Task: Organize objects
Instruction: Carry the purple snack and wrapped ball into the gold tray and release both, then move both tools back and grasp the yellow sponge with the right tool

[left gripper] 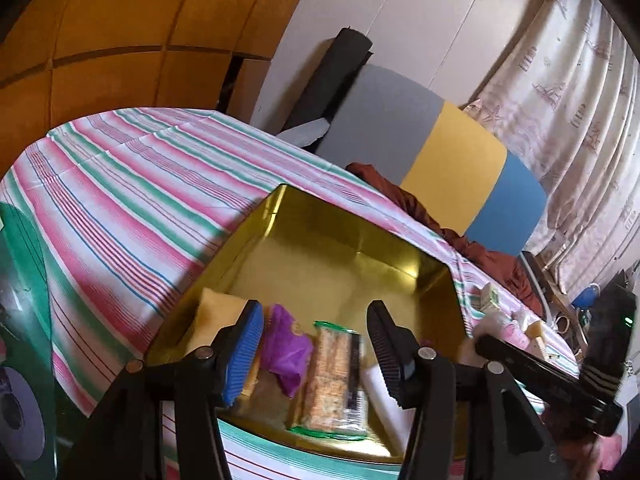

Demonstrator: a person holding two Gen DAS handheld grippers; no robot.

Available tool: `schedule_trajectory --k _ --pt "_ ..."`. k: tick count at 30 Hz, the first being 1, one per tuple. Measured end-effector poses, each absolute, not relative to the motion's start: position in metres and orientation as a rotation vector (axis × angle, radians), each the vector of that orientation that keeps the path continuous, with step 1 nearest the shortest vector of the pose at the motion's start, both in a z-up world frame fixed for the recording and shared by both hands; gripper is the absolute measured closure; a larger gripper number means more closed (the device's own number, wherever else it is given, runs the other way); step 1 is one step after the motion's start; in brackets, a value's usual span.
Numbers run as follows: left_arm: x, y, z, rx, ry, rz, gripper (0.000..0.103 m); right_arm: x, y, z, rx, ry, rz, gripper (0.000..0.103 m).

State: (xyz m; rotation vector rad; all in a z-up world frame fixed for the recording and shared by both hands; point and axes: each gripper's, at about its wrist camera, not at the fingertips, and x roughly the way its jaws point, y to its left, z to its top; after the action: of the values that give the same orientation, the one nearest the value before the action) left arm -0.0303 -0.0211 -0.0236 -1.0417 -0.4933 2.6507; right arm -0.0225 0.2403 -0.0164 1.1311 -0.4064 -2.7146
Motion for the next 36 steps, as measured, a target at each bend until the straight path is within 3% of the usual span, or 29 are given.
schedule_trajectory --k 9,13,18,20,36 --pt "-0.024 0.008 -0.022 -1.064 -0.435 2.562 0.048 -0.056 0.239 -0.028 1.181 -0.343 -2.8 0.062" --pt "-0.019 0.018 -0.02 -1.046 -0.395 2.543 0.048 -0.057 0.238 -0.031 1.205 -0.274 -2.842 0.039" --pt "-0.013 0.027 -0.022 -1.045 -0.374 2.52 0.048 -0.037 0.249 -0.019 1.12 -0.32 -2.895 0.035" --pt "-0.012 0.031 -0.024 -1.05 -0.367 2.503 0.048 -0.028 0.253 -0.015 1.095 -0.331 -2.908 0.029" --pt "0.028 0.086 -0.029 -1.031 -0.194 2.348 0.048 0.033 0.303 -0.023 1.17 -0.344 -2.967 0.027"
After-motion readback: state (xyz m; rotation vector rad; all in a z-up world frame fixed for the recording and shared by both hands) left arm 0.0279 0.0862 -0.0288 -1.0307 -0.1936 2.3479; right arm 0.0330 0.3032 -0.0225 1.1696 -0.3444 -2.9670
